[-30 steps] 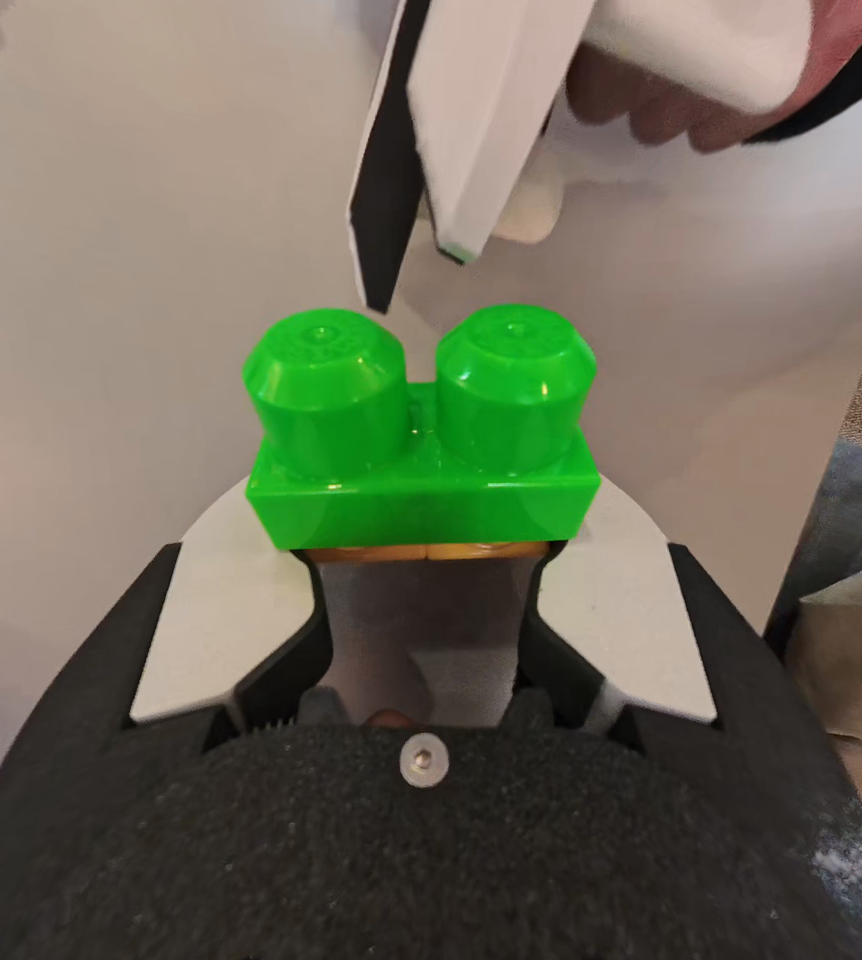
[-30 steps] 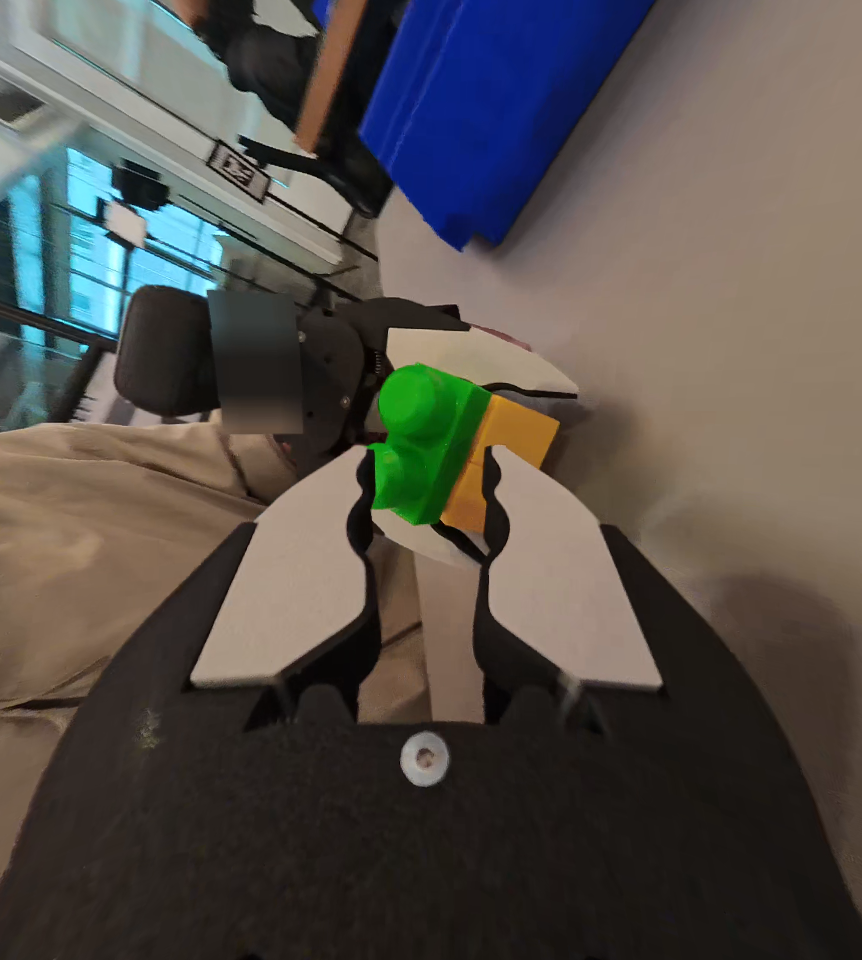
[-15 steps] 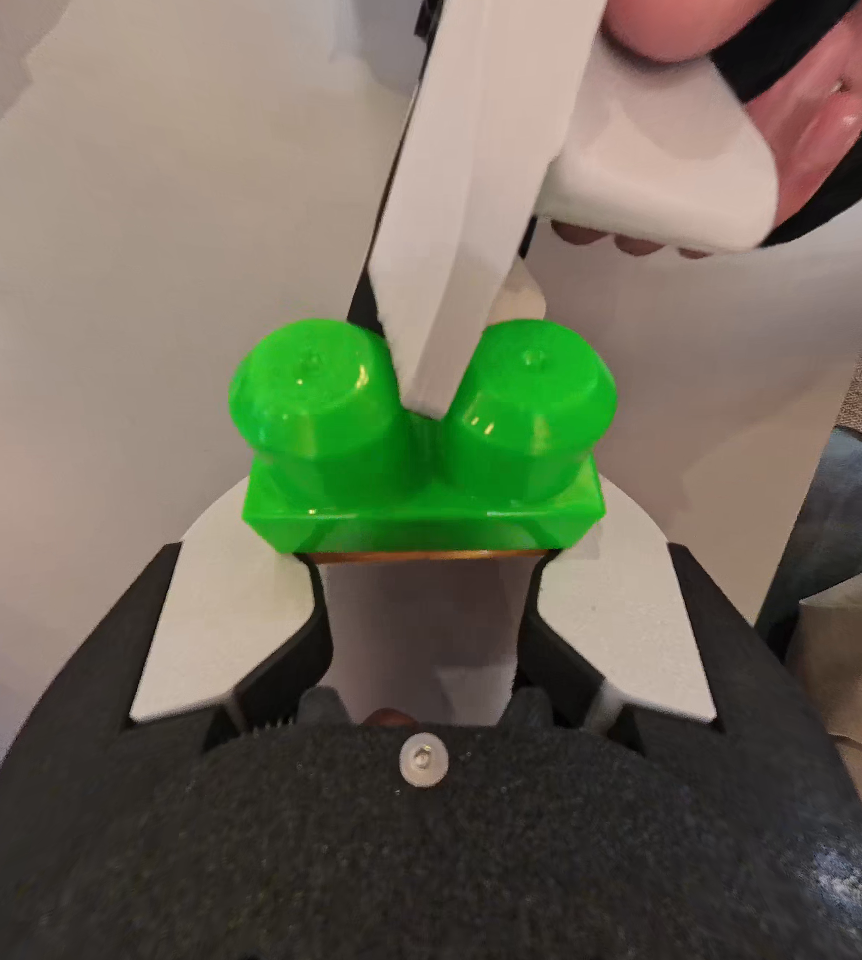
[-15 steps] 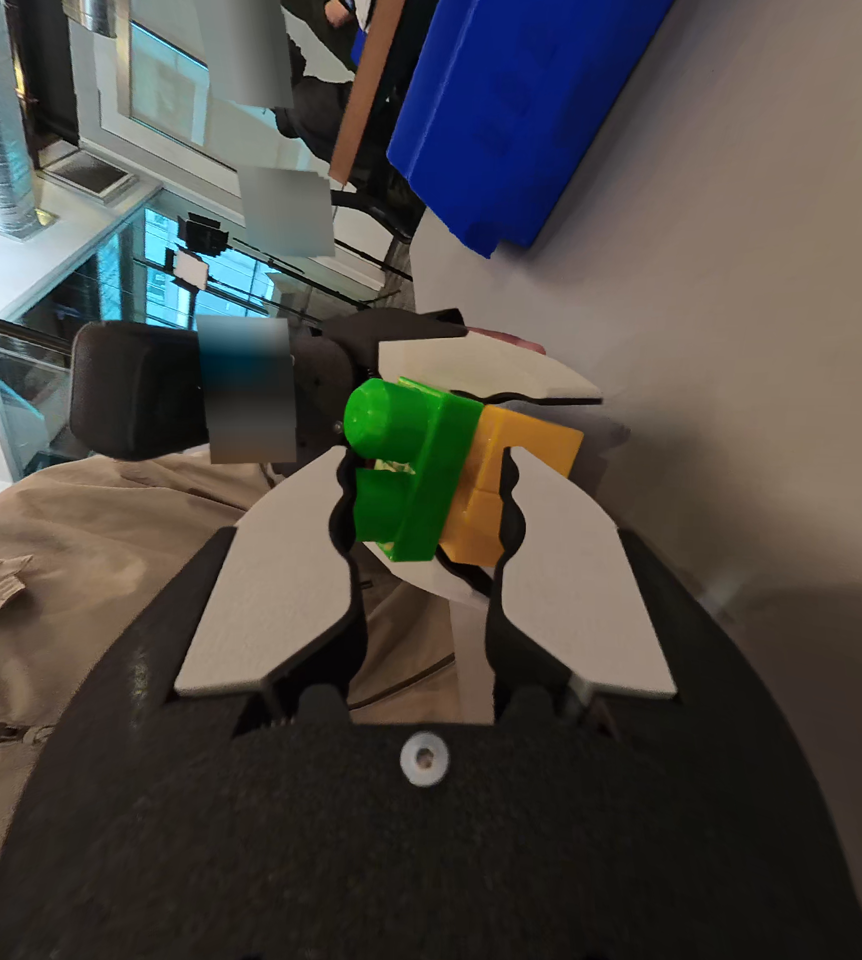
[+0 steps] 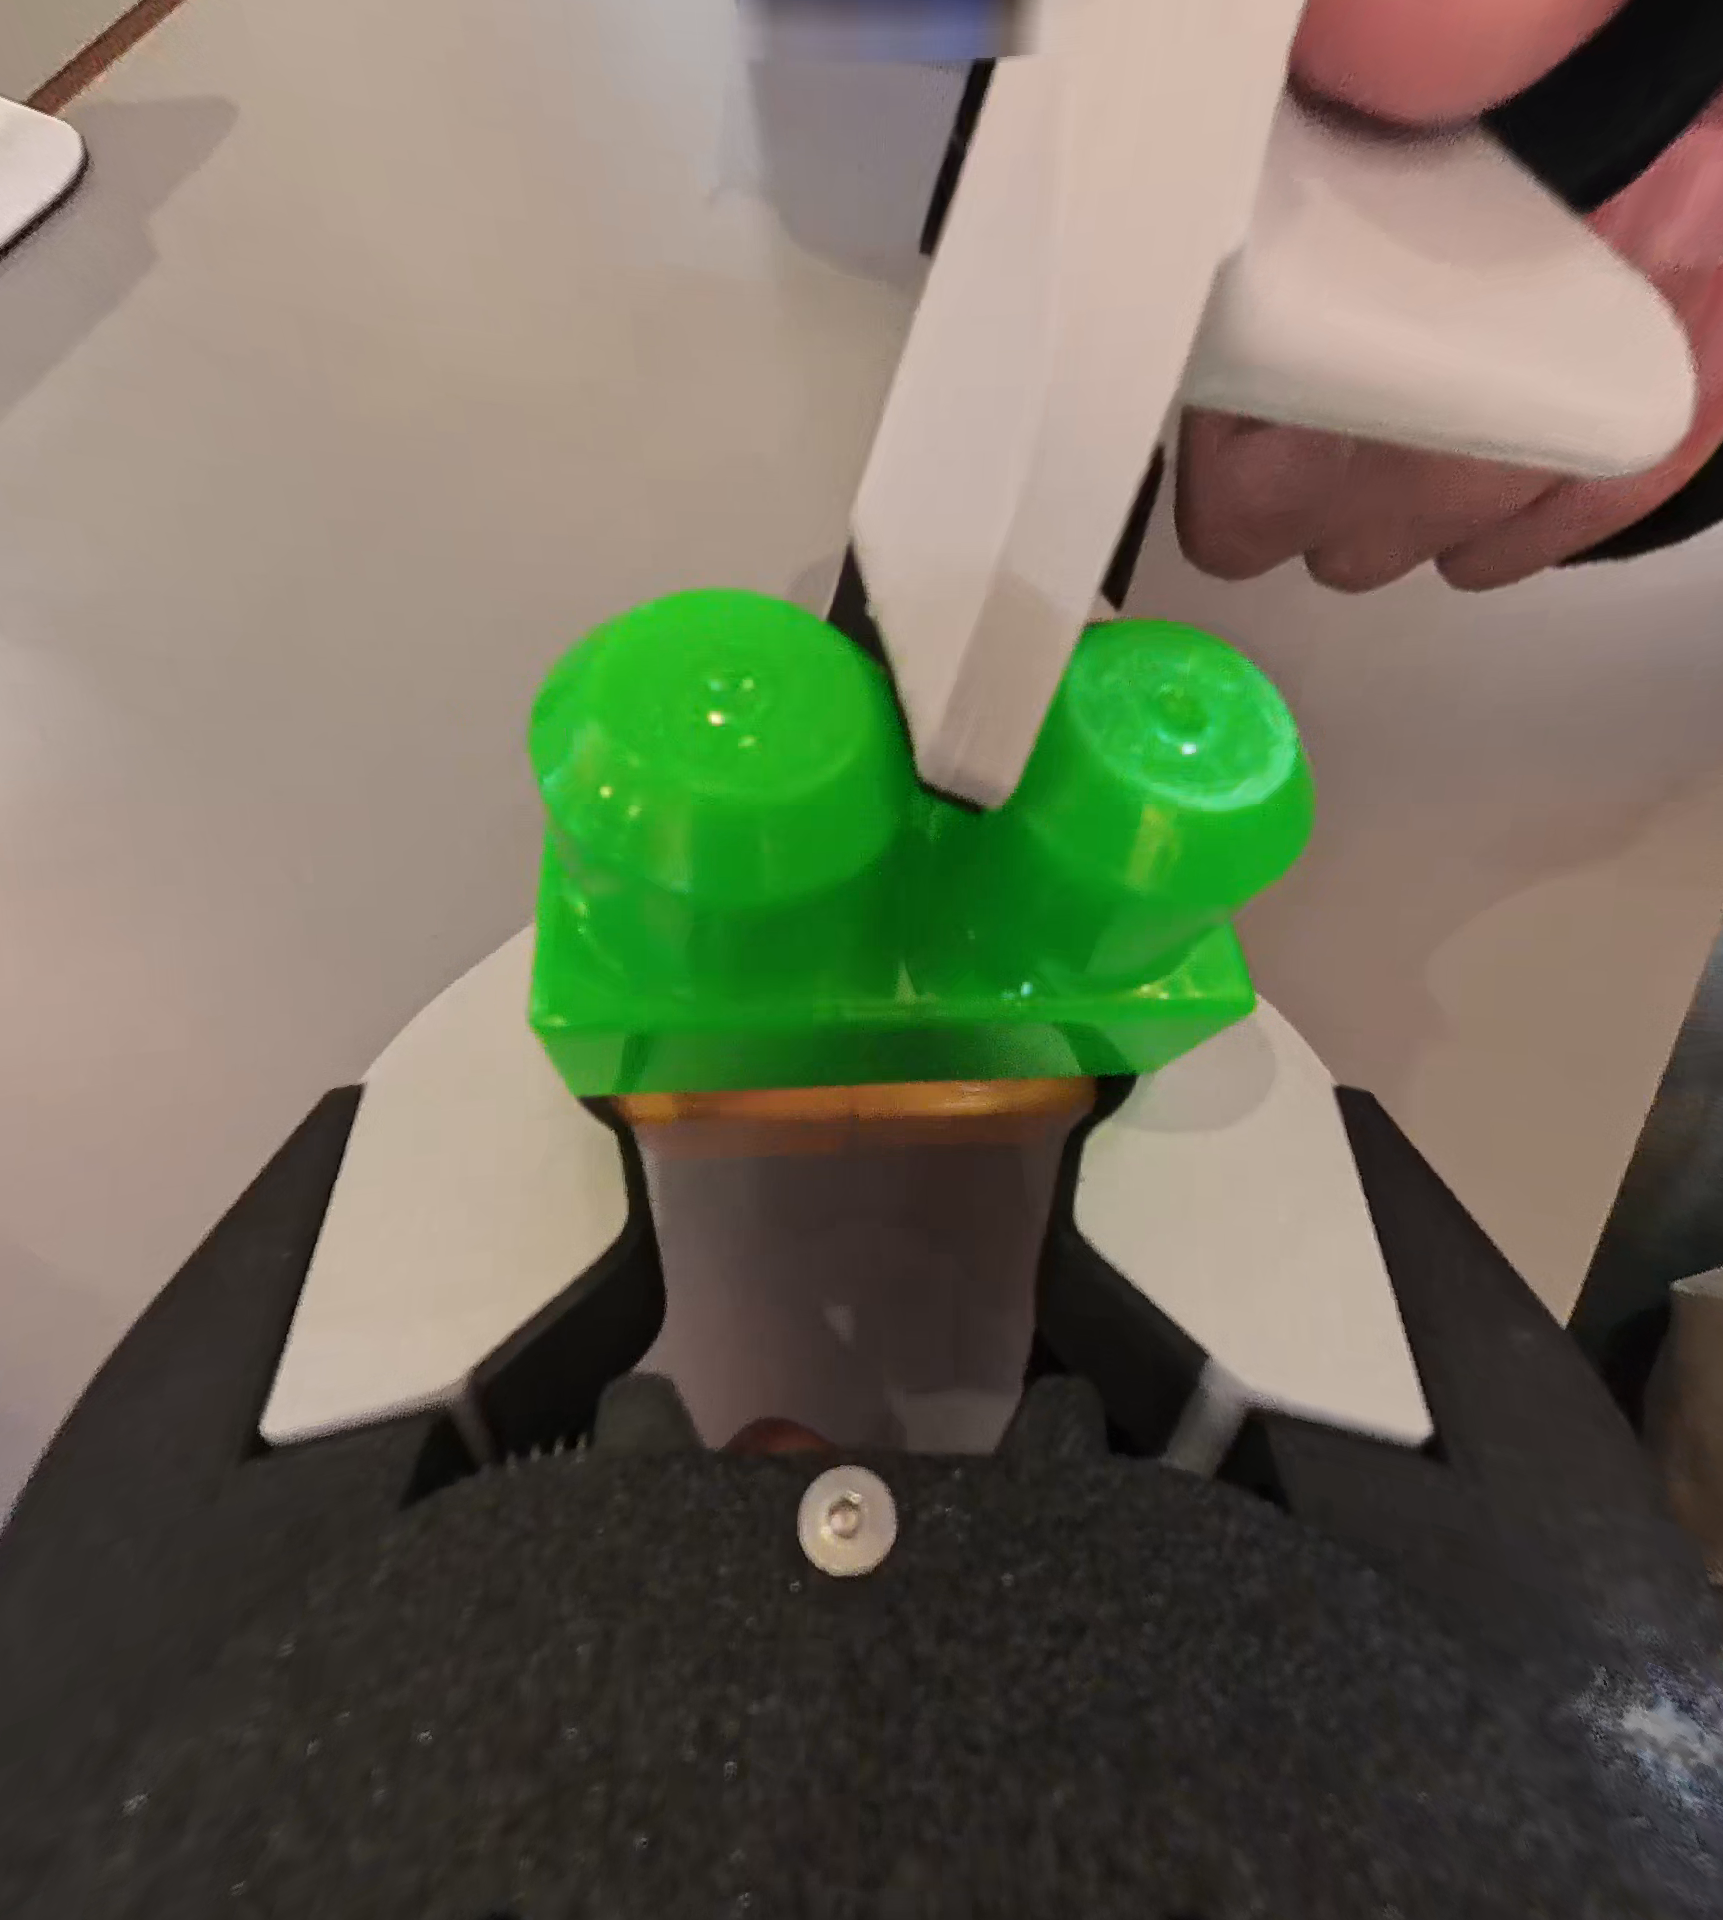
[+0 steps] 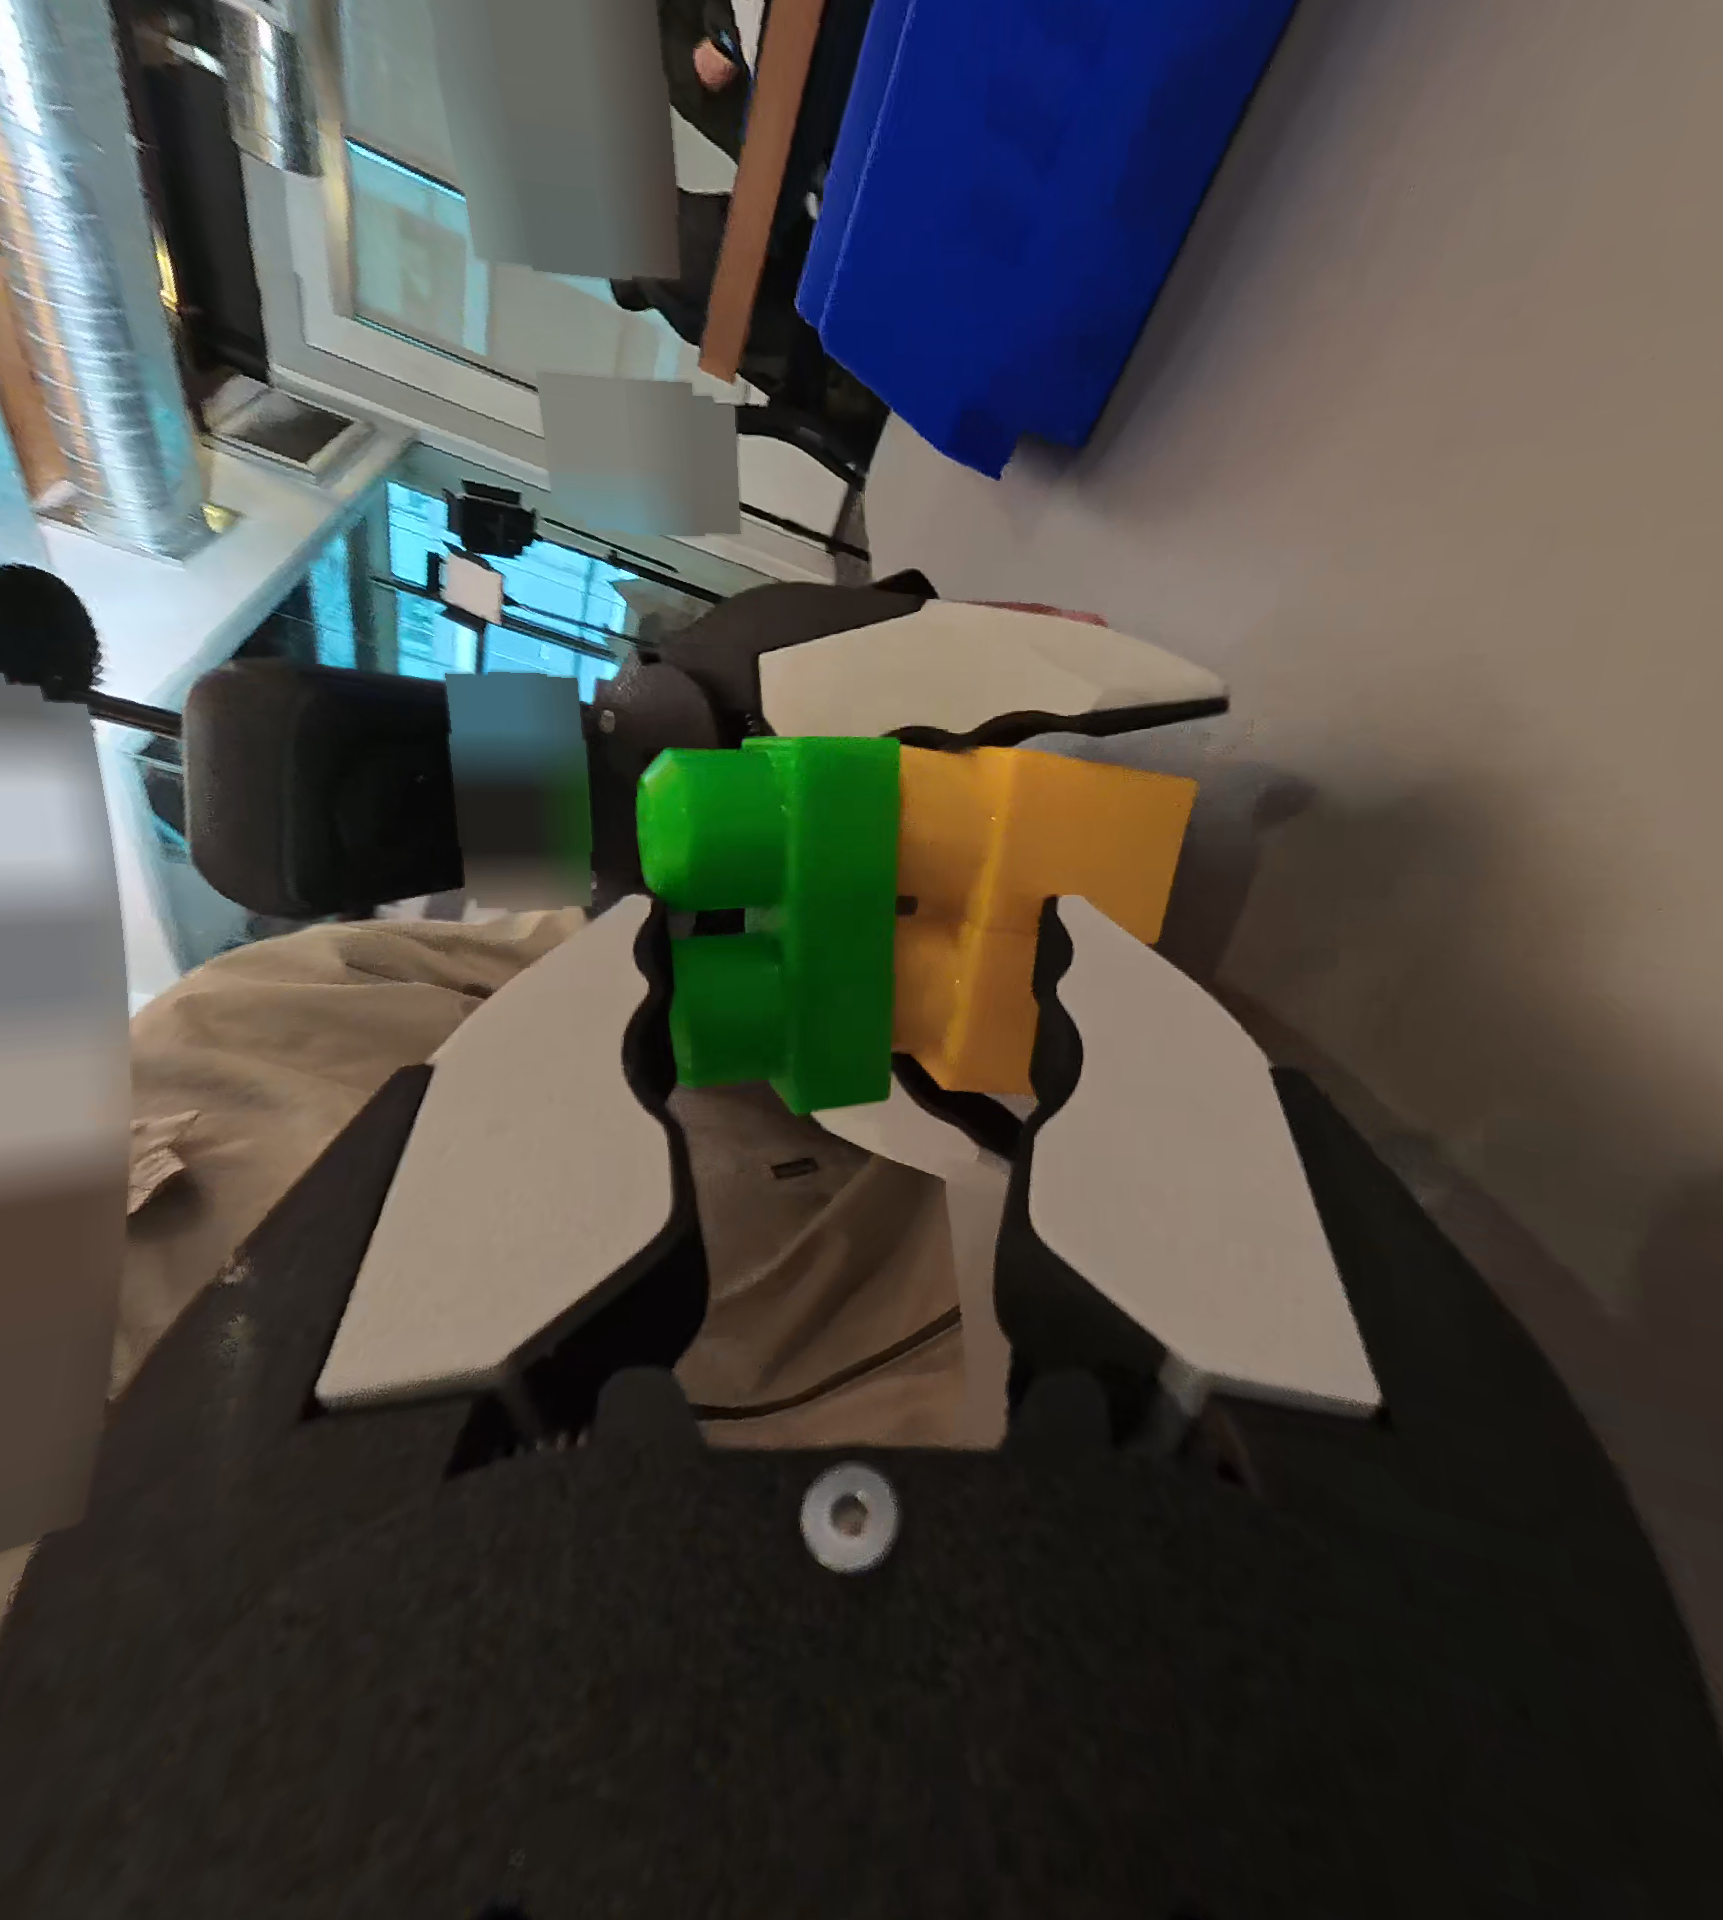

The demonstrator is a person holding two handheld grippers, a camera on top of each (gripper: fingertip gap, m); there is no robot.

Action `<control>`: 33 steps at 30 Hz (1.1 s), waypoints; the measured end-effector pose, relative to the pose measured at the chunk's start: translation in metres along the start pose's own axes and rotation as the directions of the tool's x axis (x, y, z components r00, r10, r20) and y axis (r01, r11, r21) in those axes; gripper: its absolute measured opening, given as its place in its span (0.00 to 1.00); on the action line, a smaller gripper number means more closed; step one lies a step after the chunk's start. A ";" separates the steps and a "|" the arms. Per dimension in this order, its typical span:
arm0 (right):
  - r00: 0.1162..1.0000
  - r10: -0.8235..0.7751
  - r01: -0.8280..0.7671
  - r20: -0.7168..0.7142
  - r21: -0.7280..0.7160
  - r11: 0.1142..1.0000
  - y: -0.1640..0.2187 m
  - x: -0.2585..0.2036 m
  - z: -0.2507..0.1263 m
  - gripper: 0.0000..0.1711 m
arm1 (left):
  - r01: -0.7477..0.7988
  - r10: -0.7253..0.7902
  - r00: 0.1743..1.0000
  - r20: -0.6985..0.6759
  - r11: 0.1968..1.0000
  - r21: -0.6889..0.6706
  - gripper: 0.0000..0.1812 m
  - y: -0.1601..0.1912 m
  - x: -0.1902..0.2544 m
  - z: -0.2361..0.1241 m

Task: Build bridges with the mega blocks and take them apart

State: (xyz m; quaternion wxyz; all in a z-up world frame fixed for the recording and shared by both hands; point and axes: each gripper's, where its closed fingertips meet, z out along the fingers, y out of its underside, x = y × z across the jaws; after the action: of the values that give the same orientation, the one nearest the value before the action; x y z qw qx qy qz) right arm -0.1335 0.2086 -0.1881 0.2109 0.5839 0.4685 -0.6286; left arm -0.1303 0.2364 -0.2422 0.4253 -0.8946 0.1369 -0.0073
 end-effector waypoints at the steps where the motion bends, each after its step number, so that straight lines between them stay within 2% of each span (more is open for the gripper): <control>1: 1.000 0.018 -0.018 0.016 0.002 1.000 0.001 0.000 0.001 0.40 | 0.003 -0.003 1.000 -0.015 1.000 0.001 0.49 -0.001 0.002 0.000; 11: 0.987 0.128 -0.133 0.098 0.050 0.990 0.001 0.000 0.011 0.49 | 0.009 -0.009 1.000 -0.020 1.000 -0.001 0.49 -0.003 0.004 0.002; 17: 0.980 0.141 -0.158 0.137 0.115 0.981 -0.006 0.003 0.005 0.43 | 0.019 -0.018 1.000 -0.014 0.999 0.048 0.49 -0.006 0.000 0.000; 24: 0.976 0.129 -0.152 0.177 0.122 0.981 -0.005 0.001 0.005 0.37 | 0.038 -0.037 0.999 -0.012 0.997 0.067 0.49 0.000 -0.001 -0.006; 25: 0.975 0.116 -0.140 0.189 0.117 0.983 -0.005 -0.002 0.004 0.32 | 0.037 -0.037 0.999 -0.008 0.997 0.072 0.49 0.000 -0.002 -0.007; 29: 0.983 0.067 -0.085 0.172 0.095 0.992 -0.003 -0.007 0.003 0.36 | 0.045 -0.044 0.999 -0.015 0.995 0.087 0.49 0.003 -0.003 -0.009; 33: 0.993 0.016 -0.027 0.114 0.094 0.995 -0.004 -0.006 0.000 0.33 | 0.028 -0.028 1.000 -0.002 0.993 0.111 0.49 0.004 -0.004 -0.013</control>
State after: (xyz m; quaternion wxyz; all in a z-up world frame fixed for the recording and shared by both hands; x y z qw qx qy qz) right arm -0.1356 0.2089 -0.1812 0.2158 0.5617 0.4188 -0.6801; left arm -0.1364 0.2247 -0.2368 0.4742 -0.8714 0.1237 -0.0212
